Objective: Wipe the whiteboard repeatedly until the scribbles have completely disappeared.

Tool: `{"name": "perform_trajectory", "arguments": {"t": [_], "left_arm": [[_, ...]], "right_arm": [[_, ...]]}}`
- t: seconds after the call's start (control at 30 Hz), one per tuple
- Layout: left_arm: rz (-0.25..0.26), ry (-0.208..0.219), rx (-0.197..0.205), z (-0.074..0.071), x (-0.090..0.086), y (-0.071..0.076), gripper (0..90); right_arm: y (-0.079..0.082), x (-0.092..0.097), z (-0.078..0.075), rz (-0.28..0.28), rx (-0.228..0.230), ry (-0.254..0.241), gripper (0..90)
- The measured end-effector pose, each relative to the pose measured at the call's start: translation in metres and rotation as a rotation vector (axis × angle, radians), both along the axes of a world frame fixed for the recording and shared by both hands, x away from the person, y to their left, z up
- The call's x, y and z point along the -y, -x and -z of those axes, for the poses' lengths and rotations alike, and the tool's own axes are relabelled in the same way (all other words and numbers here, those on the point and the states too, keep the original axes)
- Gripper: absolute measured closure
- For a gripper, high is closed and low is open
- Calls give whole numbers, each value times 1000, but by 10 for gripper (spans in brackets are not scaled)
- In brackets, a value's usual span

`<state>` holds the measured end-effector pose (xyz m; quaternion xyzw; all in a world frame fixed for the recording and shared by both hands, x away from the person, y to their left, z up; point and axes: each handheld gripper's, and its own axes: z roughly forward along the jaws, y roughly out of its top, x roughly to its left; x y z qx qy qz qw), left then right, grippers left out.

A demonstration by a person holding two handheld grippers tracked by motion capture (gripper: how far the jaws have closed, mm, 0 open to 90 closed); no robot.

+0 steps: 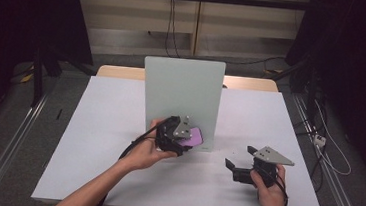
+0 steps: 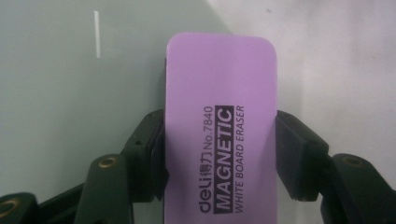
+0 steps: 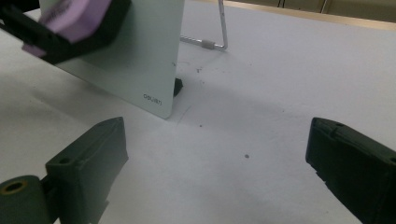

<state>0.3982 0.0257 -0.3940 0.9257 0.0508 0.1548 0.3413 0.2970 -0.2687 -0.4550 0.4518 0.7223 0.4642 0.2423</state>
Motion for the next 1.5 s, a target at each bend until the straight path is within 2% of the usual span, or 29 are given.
{"name": "perform_trajectory", "arguments": {"t": [0.1,0.2,0.27,0.33,0.4,0.43,0.47,0.5,0.6,0.7,0.8,0.97,1.03,1.13,1.27,1.4,1.5], "left_arm": [[-27,33,20,-15,-10,-5,410],[-60,86,30,-29,-19,-11,409],[-69,107,39,-35,-21,-13,409],[-64,99,48,-35,-18,-13,409],[-63,93,65,-33,-15,-11,409],[-57,79,59,-33,-13,-11,408],[-53,87,54,-30,-11,-10,409],[-41,65,51,-28,-9,-9,409],[-9,41,60,-19,1,-5,409],[19,38,44,-11,12,-3,409],[43,18,48,-4,21,0,408],[83,-21,22,12,29,5,409],[87,-24,21,12,31,5,409],[75,1,35,2,28,1,410],[41,54,64,-20,26,-7,409],[30,68,112,-39,21,-12,409],[14,89,110,-44,15,-15,409]], "right_arm": [[0,-1,0,3,-1,0,57],[0,-1,0,1,-1,0,57],[0,-1,0,2,-3,-2,57],[0,-1,0,3,-3,-2,57],[0,-1,0,2,-3,-2,57],[0,-1,0,2,-3,-2,57],[0,-1,0,2,-3,-2,57],[0,-1,0,1,-1,0,57],[0,0,0,1,1,0,57],[0,0,0,4,1,-2,57],[1,1,-1,4,3,-2,57],[2,3,-1,10,2,-9,57],[2,3,-1,9,2,-8,57],[2,2,-1,8,4,-8,57],[1,2,-1,10,1,-9,57],[1,2,-1,7,2,-8,57],[1,3,-1,7,2,-9,57]]}}
